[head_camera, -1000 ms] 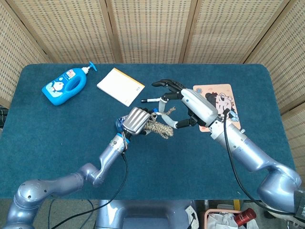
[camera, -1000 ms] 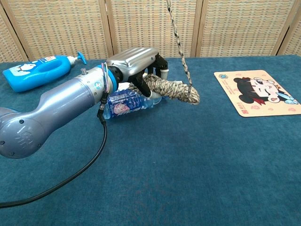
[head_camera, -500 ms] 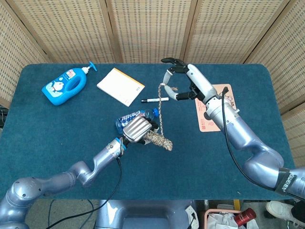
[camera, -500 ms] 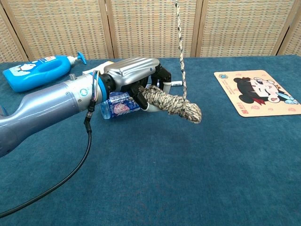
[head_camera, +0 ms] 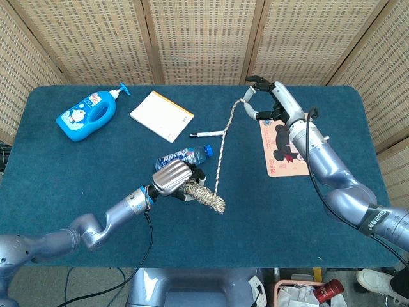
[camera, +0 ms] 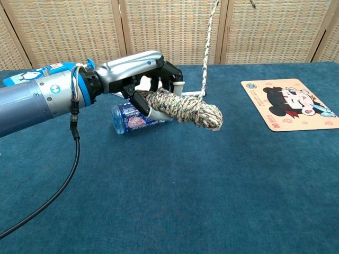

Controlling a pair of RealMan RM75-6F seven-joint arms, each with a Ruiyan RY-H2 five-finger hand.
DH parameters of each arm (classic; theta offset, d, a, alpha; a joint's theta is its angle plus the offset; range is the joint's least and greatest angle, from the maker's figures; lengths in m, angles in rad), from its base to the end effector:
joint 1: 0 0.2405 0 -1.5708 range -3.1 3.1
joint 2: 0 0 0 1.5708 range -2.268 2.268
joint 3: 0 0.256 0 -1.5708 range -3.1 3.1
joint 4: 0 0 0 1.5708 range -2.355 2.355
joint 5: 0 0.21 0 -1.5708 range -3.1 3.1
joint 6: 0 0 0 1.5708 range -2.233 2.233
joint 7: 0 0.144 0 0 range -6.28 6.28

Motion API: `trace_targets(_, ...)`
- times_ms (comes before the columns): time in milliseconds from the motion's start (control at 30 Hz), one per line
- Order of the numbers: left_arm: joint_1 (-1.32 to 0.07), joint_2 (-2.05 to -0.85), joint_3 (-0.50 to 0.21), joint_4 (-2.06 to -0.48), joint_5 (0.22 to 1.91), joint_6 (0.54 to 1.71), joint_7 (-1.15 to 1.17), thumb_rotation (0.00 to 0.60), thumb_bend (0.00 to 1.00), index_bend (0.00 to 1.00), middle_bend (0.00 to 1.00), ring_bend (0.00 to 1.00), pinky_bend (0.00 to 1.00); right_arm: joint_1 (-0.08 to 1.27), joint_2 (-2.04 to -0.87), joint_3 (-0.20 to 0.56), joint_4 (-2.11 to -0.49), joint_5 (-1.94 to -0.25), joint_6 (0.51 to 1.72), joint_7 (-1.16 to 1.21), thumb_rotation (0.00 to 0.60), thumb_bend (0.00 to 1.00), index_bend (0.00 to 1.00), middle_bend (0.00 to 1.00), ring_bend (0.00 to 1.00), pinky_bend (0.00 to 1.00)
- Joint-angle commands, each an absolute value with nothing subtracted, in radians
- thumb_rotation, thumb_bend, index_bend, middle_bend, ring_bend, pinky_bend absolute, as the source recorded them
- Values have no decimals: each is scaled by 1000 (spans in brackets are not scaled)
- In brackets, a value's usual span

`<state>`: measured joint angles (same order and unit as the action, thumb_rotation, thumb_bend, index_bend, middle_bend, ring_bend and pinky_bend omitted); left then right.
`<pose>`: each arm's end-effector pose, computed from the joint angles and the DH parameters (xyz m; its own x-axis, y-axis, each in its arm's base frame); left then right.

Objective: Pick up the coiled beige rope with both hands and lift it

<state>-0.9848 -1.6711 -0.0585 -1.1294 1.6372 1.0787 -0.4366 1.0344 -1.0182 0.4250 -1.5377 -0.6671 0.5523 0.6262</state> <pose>-0.0706 0.3619 -0.0422 0.2766 0.3110 0.9093 0.6651 -0.7449 0.0525 -0.0638 -0.4573 0.1720 -0.4672 -0.3589 0.8080 -0.8633 -0.0120 -0.5045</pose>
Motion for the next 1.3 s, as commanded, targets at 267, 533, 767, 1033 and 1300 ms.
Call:
trace_targets(267, -953, -1643, -105, -1184, 1608, 1153, -496, 600, 661, 664, 577, 496, 582, 988, -1078, 408, -1463, -674, 467, 618, 600, 498, 733, 123, 0, 0)
trace_targets(533, -944, -1659, -191, -1199, 1496, 1133, -536, 600, 664, 667, 583, 499, 582, 918, -1102, 389, -1475, -756, 465, 598, 600, 527, 733, 123, 0, 0)
trace_targets(767, -946, -1729, -290, -1177, 1376, 1146, -414, 600, 747, 671, 587, 499, 582, 836, -1104, 394, -1557, -858, 495, 613, 600, 538, 735, 123, 0, 0)
trace_targets(1033, -961, -1777, -370, -1222, 1276, 1145, -277, 600, 746, 672, 586, 499, 582, 728, -1113, 389, -1689, -979, 581, 648, 600, 548, 736, 123, 0, 0)
trace_targets(1300, -983, -1799, -420, -1241, 1213, 1146, -138, 600, 749, 671, 587, 499, 582, 649, -1134, 364, -1795, -1038, 670, 667, 600, 552, 739, 123, 0, 0)
